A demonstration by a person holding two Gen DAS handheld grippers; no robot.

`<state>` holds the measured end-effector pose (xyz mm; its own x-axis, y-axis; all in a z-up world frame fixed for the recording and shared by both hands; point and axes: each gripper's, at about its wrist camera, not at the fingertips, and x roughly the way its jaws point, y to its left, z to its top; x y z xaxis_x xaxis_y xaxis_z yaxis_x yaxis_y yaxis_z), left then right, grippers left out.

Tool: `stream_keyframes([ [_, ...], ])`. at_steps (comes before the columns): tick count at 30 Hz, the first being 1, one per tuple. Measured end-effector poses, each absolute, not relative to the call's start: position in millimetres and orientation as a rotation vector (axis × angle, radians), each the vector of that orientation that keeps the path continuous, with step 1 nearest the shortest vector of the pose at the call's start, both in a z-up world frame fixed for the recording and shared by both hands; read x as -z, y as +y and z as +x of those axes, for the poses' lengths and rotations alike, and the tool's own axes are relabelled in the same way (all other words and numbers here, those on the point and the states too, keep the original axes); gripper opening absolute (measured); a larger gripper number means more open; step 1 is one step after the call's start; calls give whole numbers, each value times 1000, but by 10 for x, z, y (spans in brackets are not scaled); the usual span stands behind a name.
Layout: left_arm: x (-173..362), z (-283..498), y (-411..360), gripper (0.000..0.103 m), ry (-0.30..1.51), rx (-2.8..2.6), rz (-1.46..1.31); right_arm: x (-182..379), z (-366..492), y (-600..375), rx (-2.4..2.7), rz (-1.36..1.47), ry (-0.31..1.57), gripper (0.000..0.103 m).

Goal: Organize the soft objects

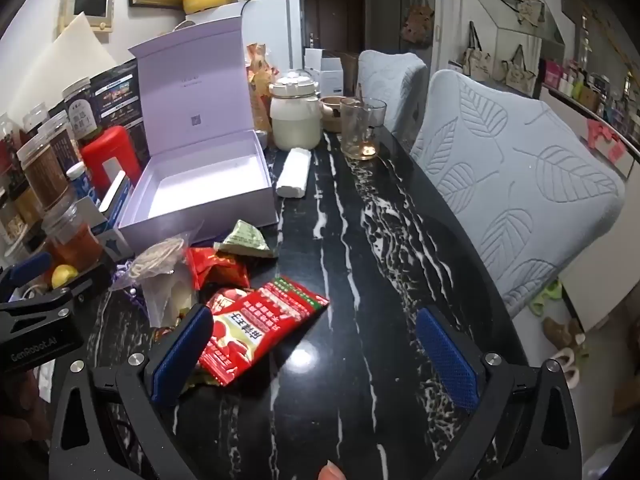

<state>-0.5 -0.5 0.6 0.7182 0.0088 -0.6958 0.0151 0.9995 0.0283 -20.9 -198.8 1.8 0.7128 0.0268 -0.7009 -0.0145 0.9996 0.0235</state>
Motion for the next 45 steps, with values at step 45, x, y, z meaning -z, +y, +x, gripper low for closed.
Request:
stream_keyframes([
  [45, -55, -59, -100, 103, 779, 38, 21, 10, -241, -2052, -1, 21, 801, 103],
])
